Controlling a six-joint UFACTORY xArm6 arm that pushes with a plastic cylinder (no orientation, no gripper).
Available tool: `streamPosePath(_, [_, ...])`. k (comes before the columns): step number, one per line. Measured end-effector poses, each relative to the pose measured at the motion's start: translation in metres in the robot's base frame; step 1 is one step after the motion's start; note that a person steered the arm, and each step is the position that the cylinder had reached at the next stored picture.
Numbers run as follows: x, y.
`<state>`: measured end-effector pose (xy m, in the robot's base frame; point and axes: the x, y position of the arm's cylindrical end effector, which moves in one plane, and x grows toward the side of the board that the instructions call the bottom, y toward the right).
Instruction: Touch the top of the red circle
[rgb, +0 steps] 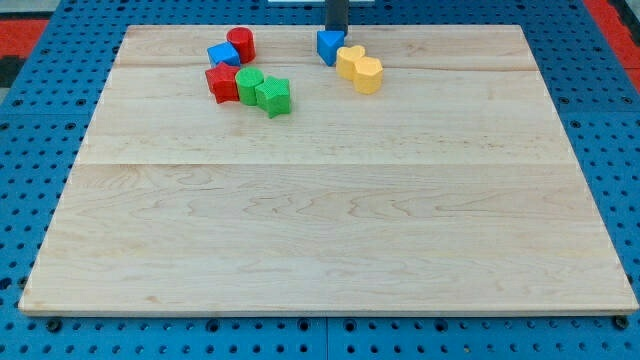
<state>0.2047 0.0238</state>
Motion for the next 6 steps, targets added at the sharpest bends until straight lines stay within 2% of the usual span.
streamPosePath(2, [0.011,0.012])
streamPosePath(4, [-0.004,-0.135])
streamPosePath(5, [-0.007,-0.186])
streamPosePath(6, [0.013,-0.224])
